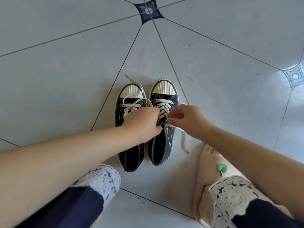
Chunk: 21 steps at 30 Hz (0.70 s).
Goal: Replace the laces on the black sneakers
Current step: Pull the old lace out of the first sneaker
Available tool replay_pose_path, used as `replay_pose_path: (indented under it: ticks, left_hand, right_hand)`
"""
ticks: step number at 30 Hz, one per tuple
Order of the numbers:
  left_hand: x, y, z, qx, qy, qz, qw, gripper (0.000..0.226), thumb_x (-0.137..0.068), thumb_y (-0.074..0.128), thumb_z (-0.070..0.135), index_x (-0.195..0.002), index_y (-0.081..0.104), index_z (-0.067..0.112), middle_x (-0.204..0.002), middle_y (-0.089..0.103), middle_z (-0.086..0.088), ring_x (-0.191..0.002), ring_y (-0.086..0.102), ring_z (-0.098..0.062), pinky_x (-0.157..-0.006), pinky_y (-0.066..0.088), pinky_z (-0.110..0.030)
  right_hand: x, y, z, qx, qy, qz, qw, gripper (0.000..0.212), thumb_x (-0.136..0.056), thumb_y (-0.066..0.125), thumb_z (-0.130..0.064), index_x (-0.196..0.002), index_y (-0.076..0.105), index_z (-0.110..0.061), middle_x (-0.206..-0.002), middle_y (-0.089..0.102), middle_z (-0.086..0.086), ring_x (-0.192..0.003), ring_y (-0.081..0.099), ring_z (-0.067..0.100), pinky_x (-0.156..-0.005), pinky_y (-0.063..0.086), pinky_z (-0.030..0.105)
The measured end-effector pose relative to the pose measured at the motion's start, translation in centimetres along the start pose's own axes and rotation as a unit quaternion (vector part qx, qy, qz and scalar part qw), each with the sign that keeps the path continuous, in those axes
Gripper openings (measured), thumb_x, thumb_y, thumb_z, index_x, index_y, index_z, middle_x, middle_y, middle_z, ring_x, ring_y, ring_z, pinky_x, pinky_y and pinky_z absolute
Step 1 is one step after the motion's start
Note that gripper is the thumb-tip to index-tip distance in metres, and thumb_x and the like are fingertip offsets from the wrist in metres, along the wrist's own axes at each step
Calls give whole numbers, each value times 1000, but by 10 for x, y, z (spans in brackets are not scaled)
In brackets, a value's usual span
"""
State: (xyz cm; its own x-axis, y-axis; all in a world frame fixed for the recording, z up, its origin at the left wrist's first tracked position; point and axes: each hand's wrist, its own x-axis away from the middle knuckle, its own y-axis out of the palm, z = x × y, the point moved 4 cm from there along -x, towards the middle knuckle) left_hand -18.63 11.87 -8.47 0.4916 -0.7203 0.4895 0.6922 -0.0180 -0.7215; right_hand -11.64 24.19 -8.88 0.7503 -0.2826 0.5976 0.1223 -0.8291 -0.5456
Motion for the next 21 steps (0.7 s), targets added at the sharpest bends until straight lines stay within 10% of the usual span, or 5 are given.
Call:
replay_pose_path:
  ticks: [10,21]
  left_hand:
    - [6,1,-15,152,-1,68,986,22,-75,67,13,-85,52,26,-65,54,10,-60,47,0,-61,38,-26]
    - [4,4,-5,99,-62,85,990,29,-72,69,43,-80,54,20,-74,56,6,-73,54,-16,-66,46,-34]
  right_hand:
    - [-6,12,9,-120,48,-15,992,19,-77,68,-17,-63,62,-28,-64,56,-12,-60,49,1,-53,37,14]
    - [-7,14,7,-95,37,21,995,18,-71,77,-24,-64,61,-29,-90,63,4,-76,57,12,-65,41,22]
